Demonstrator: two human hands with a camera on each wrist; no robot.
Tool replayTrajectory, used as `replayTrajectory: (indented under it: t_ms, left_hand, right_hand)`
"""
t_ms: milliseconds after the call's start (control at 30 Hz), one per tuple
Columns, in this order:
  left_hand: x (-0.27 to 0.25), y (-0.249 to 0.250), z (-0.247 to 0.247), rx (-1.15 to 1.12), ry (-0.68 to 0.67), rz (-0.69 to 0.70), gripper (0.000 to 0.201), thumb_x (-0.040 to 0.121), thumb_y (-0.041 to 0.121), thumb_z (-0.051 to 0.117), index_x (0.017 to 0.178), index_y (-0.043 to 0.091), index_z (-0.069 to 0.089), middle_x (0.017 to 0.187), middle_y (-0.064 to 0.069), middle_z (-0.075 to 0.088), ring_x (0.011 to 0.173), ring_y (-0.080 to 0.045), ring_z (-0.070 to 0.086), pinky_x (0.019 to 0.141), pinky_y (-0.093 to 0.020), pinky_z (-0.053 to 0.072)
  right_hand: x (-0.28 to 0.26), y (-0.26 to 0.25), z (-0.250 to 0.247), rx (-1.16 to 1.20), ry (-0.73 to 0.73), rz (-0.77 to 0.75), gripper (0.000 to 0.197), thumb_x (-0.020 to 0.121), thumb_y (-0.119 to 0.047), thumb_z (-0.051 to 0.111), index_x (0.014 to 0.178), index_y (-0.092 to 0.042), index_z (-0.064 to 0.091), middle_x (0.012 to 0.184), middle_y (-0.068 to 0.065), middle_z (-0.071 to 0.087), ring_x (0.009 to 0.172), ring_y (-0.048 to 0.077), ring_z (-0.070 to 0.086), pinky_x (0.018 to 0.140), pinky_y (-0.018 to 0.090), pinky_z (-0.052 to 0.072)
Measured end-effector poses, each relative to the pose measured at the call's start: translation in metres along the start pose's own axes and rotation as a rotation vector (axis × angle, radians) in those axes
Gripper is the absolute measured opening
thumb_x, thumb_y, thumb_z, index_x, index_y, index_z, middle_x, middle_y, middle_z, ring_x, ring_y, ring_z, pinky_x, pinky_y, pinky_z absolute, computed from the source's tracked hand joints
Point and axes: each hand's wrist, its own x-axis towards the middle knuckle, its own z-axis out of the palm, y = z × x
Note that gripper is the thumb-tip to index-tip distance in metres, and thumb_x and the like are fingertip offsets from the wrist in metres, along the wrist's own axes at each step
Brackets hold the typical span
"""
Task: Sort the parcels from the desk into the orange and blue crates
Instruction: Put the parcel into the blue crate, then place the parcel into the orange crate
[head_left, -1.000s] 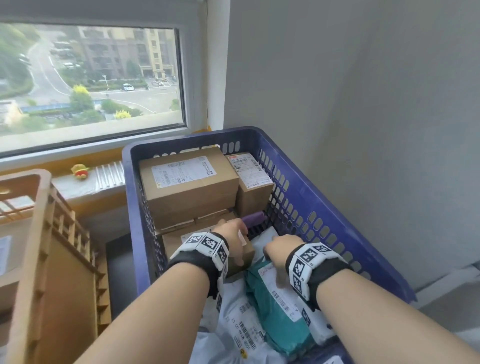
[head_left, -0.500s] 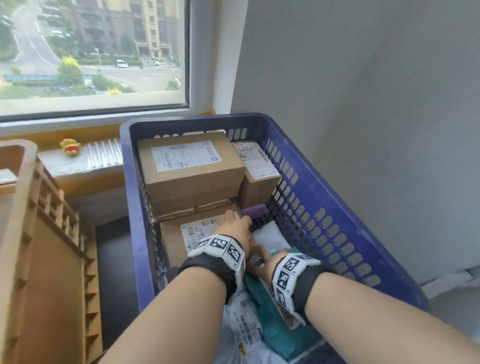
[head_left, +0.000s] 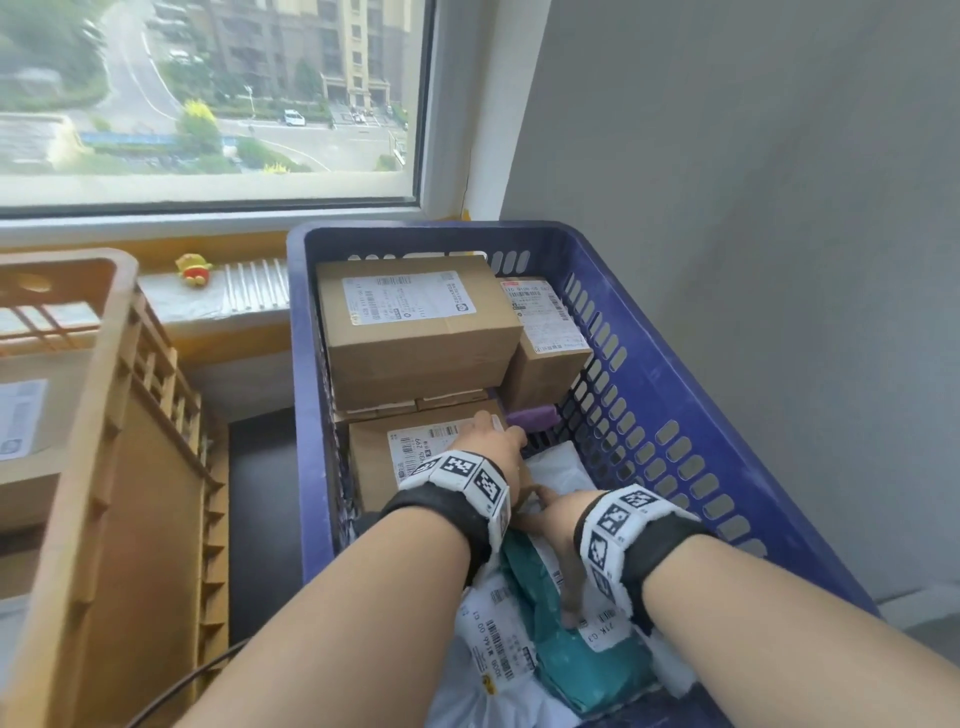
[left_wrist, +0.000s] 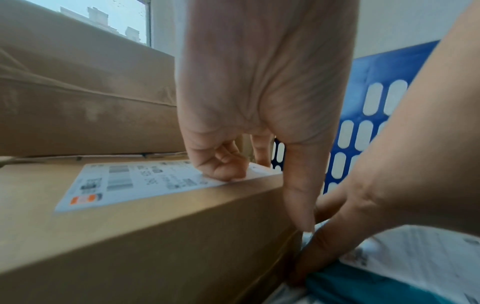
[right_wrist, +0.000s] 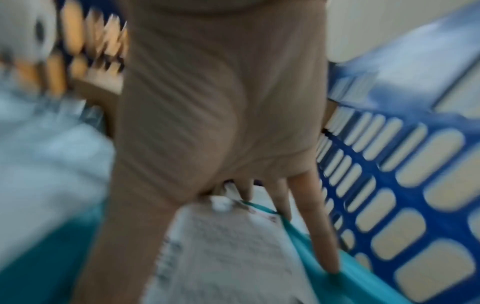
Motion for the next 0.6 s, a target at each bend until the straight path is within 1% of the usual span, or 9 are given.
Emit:
replayTrajectory:
  t_ms: [33, 67, 100, 200, 233, 300, 367, 500, 600]
  left_hand:
    - [-0.003, 0.002, -0.002, 0.003, -0.001, -0.006, 0.066, 0.082, 0.013, 0.067, 0.141, 0.019, 0.040, 0.133, -0.016, 0.034, 0.123, -0.036, 0.041, 0.094, -0.041, 0.043]
    - [-0.006, 0.004, -0.003, 0.004, -0.004, -0.016, 0.066, 0.082, 0.014, 0.066, 0.142, 0.019, 0.039, 0.133, -0.017, 0.034, 0.123, -0.036, 0.041, 0.094, -0.040, 0.043]
    - [-0.010, 0.007, -0.005, 0.006, -0.004, -0.024, 0.067, 0.082, 0.015, 0.067, 0.142, 0.020, 0.038, 0.134, -0.017, 0.035, 0.123, -0.036, 0.042, 0.095, -0.040, 0.043]
    - [-0.022, 0.013, -0.009, 0.009, -0.001, -0.041, 0.074, 0.078, 0.021, 0.072, 0.142, 0.021, 0.036, 0.134, -0.017, 0.038, 0.121, -0.036, 0.046, 0.096, -0.044, 0.044]
    - [-0.026, 0.015, -0.011, 0.006, -0.007, -0.045, 0.075, 0.078, 0.024, 0.073, 0.142, 0.021, 0.035, 0.134, -0.016, 0.040, 0.119, -0.035, 0.049, 0.095, -0.042, 0.045]
    - [-0.034, 0.016, -0.015, -0.012, -0.020, -0.023, 0.073, 0.081, 0.025, 0.072, 0.143, 0.024, 0.033, 0.136, -0.011, 0.043, 0.118, -0.031, 0.052, 0.088, -0.034, 0.044]
    - [-0.045, 0.018, -0.022, 0.004, -0.012, 0.000, 0.067, 0.088, 0.022, 0.067, 0.146, 0.021, 0.034, 0.138, -0.011, 0.045, 0.122, -0.027, 0.051, 0.085, -0.028, 0.041]
    - [-0.068, 0.021, -0.035, 0.030, 0.054, -0.080, 0.048, 0.092, 0.022, 0.061, 0.136, 0.008, 0.048, 0.136, -0.012, 0.053, 0.124, -0.027, 0.051, 0.096, -0.032, 0.043]
    - [-0.086, 0.020, -0.048, 0.001, 0.093, -0.134, 0.035, 0.091, 0.019, 0.061, 0.123, 0.005, 0.060, 0.124, -0.012, 0.062, 0.114, -0.027, 0.059, 0.088, -0.030, 0.047]
  right_hand:
    - [-0.009, 0.000, -0.006, -0.041, 0.004, -0.026, 0.099, 0.075, -0.058, 0.074, 0.155, -0.033, 0.021, 0.159, 0.003, 0.031, 0.139, 0.033, 0.040, 0.108, 0.051, 0.039]
    - [-0.013, 0.001, -0.010, -0.125, 0.032, -0.050, 0.104, 0.060, -0.060, 0.083, 0.148, -0.038, 0.032, 0.150, 0.000, 0.045, 0.129, 0.030, 0.051, 0.101, 0.051, 0.046]
    - [-0.019, 0.001, -0.015, -0.128, 0.054, -0.076, 0.101, 0.055, -0.057, 0.087, 0.142, -0.036, 0.042, 0.141, -0.002, 0.055, 0.121, 0.027, 0.058, 0.096, 0.047, 0.051]
    - [-0.030, -0.003, -0.030, -0.108, 0.107, -0.119, 0.076, 0.068, -0.043, 0.087, 0.133, -0.018, 0.057, 0.129, 0.003, 0.064, 0.114, 0.026, 0.062, 0.095, 0.035, 0.052]
    - [-0.037, -0.006, -0.035, -0.118, 0.130, -0.111, 0.072, 0.070, -0.044, 0.086, 0.131, -0.017, 0.059, 0.126, 0.004, 0.065, 0.112, 0.026, 0.063, 0.094, 0.034, 0.052]
    - [-0.048, -0.011, -0.041, -0.143, 0.177, -0.104, 0.069, 0.068, -0.050, 0.083, 0.125, -0.018, 0.063, 0.120, 0.005, 0.067, 0.105, 0.027, 0.065, 0.092, 0.037, 0.055]
    - [-0.057, -0.013, -0.044, -0.148, 0.233, -0.122, 0.062, 0.071, -0.051, 0.080, 0.121, -0.018, 0.065, 0.115, 0.006, 0.068, 0.101, 0.027, 0.066, 0.090, 0.040, 0.056]
    - [-0.082, -0.019, -0.055, -0.125, 0.335, -0.179, 0.055, 0.079, -0.047, 0.073, 0.123, -0.016, 0.064, 0.119, 0.004, 0.067, 0.107, 0.026, 0.064, 0.095, 0.040, 0.053]
    - [-0.103, -0.034, -0.063, -0.119, 0.383, -0.225, 0.051, 0.083, -0.045, 0.072, 0.125, -0.017, 0.063, 0.119, 0.004, 0.066, 0.107, 0.024, 0.064, 0.092, 0.035, 0.052]
